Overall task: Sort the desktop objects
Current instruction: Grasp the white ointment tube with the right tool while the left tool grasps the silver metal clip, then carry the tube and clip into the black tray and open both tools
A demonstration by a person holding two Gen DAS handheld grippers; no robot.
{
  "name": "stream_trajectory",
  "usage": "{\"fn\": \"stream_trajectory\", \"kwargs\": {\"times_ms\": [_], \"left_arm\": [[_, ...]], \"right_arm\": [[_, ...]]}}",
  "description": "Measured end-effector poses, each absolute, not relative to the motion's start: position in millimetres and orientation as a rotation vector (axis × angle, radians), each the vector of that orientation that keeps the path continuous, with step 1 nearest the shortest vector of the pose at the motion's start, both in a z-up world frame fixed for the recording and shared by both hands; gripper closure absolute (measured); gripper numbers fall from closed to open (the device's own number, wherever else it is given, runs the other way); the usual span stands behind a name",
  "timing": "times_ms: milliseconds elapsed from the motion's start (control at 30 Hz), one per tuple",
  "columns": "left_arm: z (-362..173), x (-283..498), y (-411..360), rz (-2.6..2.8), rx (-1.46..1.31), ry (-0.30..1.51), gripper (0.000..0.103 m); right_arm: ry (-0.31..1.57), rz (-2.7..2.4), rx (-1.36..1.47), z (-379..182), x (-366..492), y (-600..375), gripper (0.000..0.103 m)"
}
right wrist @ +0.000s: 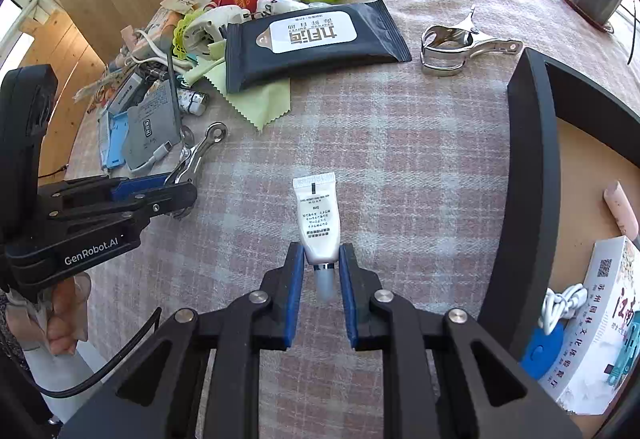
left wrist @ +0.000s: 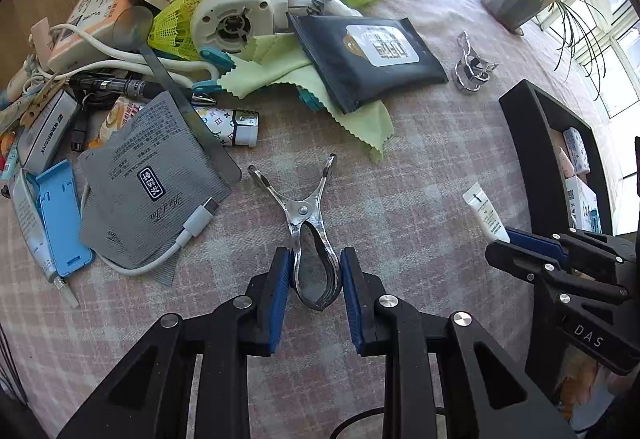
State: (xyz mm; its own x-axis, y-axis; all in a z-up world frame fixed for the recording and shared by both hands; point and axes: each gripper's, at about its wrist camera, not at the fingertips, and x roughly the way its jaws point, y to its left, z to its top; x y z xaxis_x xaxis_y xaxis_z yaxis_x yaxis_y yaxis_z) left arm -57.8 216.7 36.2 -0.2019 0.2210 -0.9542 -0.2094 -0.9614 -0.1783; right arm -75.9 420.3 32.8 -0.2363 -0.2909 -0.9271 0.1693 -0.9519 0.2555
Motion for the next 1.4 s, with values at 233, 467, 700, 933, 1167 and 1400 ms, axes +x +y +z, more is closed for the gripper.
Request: {"fn": "stream_trajectory", "kwargs": {"times_ms": [233, 467, 700, 933, 1167, 1400], "left_arm": [[45.7, -55.3, 224.1, 2.234, -1.769, -0.031, 0.079], [71.5, -52.2, 246.4, 2.178, -1.672, -0.005, 0.079], [105.7, -55.4, 336.5, 2.075, -1.543, 0.063, 0.079], [134.9, -17.2, 404.3, 1.906, -1.431, 0.155, 0.079], [141.9, 19.2, 461.5, 1.789, -1.378, 0.242, 0.079], [136.2, 28.1, 474.4, 1.773, -1.388, 0.282, 0.048]], "right_arm": [[-0.204, -2.346, 1.678, 53.5, -39.2, 444.4, 0.085], [-0.269, -2.521, 1.602, 90.2, -46.0, 477.9, 0.085], [-0.404, -2.69, 1.635, 109.4, -11.4, 563.5, 0.085], [-0.545, -2.817, 1.715, 106.4, 28.6, 634.0, 0.085], [-0.602, -2.865, 1.754, 103.8, 50.5, 664.9, 0.085], [-0.487, -2.863, 1.768, 110.5, 49.4, 657.5, 0.082]]}}
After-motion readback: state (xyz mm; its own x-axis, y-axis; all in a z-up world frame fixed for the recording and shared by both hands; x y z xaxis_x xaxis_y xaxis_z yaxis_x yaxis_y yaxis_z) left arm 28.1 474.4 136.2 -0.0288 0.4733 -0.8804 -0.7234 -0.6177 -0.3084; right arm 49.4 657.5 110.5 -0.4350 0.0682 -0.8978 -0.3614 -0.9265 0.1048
